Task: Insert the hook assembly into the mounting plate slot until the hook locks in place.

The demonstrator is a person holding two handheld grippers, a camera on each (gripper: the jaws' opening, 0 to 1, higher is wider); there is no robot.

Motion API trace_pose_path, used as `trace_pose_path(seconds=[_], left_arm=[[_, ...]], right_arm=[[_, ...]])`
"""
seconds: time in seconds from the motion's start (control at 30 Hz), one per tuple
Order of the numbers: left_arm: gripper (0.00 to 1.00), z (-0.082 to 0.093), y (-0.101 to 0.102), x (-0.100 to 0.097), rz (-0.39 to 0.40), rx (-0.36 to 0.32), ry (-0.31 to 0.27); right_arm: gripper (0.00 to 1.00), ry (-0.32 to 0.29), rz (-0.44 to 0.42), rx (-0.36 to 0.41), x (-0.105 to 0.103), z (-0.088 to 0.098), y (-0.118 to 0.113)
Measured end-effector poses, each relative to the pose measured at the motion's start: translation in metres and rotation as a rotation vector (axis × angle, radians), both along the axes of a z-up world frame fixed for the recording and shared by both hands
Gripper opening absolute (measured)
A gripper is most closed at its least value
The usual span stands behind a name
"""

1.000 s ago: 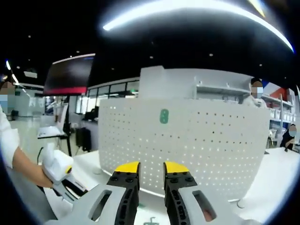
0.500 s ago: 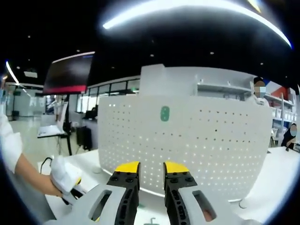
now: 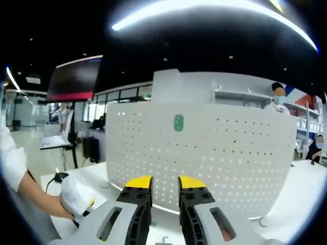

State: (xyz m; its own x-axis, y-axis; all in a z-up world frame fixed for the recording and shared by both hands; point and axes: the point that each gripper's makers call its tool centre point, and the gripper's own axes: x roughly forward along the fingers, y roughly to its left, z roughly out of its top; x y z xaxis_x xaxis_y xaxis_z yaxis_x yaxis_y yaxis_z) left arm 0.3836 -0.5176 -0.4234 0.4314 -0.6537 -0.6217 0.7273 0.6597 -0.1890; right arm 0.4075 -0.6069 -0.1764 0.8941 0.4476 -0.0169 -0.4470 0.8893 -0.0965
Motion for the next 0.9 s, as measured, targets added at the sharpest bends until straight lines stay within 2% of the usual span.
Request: trace_pose_path(seconds=[0.3, 0.4, 0.9], left_arm=[[0.15, -0.002, -0.006, 0.001, -0.006, 0.008, -0.017], [0.11, -0.002, -0.006, 0.0, -0.019, 0.03, -0.035], [0.03, 0.01, -0.005, -0.001, -0.039, 0.027, -0.089]], right_arm=[[0.18, -0.003, -0.01, 0.002, 0.0, 0.0, -0.005], [0.18, -0.002, -0.016, 0.002, 0.0, -0.001, -0.007], [0.18, 0.006, -0.007, 0.002, 0.001, -0.004, -0.003]])
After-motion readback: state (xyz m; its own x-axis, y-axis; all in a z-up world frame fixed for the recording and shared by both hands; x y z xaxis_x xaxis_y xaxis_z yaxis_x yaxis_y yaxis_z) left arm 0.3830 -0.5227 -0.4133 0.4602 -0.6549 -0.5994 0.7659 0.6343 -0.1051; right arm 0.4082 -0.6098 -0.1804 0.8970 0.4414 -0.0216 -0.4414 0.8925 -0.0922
